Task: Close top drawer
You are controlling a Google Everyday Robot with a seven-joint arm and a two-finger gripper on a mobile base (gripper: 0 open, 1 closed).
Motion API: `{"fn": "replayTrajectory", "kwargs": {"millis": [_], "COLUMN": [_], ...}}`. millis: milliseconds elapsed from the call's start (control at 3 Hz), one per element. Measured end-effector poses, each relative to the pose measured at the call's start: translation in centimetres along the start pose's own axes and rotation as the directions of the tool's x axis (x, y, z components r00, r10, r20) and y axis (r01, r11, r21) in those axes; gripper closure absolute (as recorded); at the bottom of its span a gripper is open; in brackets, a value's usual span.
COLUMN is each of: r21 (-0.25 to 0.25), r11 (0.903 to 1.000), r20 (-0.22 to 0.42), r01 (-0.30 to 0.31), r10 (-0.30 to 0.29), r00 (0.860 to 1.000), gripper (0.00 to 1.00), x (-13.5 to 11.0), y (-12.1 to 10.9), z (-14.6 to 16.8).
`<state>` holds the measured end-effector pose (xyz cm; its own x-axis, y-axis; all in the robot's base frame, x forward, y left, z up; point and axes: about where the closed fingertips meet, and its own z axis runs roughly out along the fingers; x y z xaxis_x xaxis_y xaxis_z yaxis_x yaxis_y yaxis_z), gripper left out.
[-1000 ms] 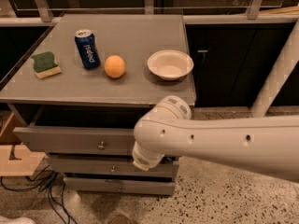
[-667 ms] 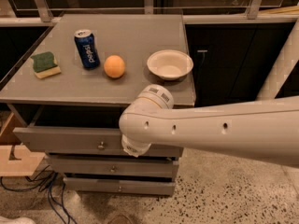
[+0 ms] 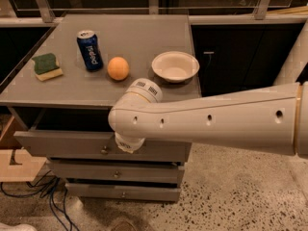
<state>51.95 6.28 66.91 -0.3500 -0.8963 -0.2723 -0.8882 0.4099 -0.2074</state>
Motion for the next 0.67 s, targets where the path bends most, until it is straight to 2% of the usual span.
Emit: {"fn": "replayTrajectory", "kwargs": {"millis": [333,667], "r21": [0.000,0.000], "r11": [1.0000,1.0000], "r20": [-0.001,-0.001], "r01": [0.001,0.001], "r10": [-0.001,-0.001], "r00": [1.000,1.000], "gripper": [0.69,0.44], "x": [-0.08,-0.08], "y": [-0.03,-0.03], "z": [0.03,0.02]}}
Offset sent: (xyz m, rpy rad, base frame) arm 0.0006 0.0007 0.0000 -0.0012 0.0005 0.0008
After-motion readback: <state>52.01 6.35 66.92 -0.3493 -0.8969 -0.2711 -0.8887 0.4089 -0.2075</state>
